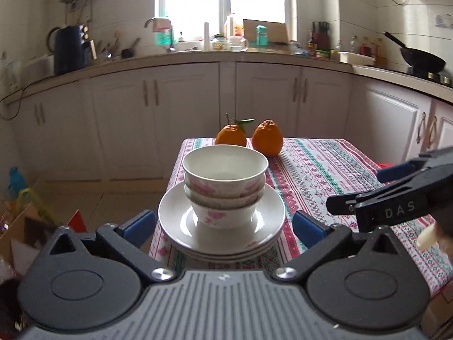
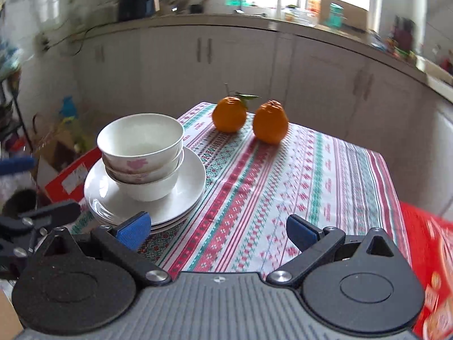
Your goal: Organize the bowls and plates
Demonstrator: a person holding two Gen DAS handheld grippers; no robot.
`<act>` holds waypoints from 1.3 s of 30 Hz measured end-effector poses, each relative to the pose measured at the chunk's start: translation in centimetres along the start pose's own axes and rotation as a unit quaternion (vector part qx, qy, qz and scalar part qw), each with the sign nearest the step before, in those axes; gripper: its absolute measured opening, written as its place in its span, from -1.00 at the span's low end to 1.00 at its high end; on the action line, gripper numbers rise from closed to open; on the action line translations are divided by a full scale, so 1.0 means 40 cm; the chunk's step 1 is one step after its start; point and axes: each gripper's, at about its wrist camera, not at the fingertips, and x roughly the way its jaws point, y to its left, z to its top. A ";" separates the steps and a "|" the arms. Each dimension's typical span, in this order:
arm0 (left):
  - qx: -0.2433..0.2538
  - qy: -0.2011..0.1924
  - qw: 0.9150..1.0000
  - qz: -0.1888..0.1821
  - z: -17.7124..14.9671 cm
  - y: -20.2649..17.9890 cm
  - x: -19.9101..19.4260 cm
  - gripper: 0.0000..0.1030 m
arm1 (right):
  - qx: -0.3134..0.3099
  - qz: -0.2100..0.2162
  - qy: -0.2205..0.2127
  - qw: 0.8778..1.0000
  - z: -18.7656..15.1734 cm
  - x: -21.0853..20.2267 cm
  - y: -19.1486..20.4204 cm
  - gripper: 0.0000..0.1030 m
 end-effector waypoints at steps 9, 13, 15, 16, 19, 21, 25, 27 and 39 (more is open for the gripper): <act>-0.021 -0.017 0.998 0.049 -0.006 -0.034 -0.090 0.99 | 0.008 -0.032 -0.037 0.999 -0.047 -0.112 0.011 1.00; -0.028 -0.013 0.998 0.064 -0.008 -0.039 -0.094 0.99 | 0.009 -0.035 -0.044 0.998 -0.061 -0.133 0.018 1.00; -0.035 -0.009 0.997 0.064 -0.012 -0.038 -0.094 0.99 | 0.010 -0.033 -0.044 0.998 -0.066 -0.136 0.022 1.00; -0.039 -0.008 0.997 0.063 -0.013 -0.036 -0.093 0.99 | 0.009 -0.036 -0.044 0.998 -0.068 -0.136 0.024 1.00; -0.045 -0.005 0.997 0.066 -0.015 -0.035 -0.091 0.99 | 0.009 -0.040 -0.044 0.998 -0.071 -0.137 0.028 1.00; -0.044 -0.006 0.997 0.067 -0.017 -0.036 -0.094 0.99 | 0.010 -0.040 -0.044 0.998 -0.072 -0.137 0.029 1.00; -0.044 -0.006 0.997 0.070 -0.019 -0.040 -0.093 0.99 | 0.008 -0.048 -0.048 0.998 -0.073 -0.140 0.033 1.00; -0.046 -0.006 0.997 0.069 -0.021 -0.040 -0.095 0.99 | 0.007 -0.049 -0.047 0.998 -0.073 -0.140 0.035 1.00; -0.044 -0.003 0.997 0.070 -0.021 -0.045 -0.094 0.99 | 0.008 -0.055 -0.048 0.997 -0.074 -0.142 0.034 1.00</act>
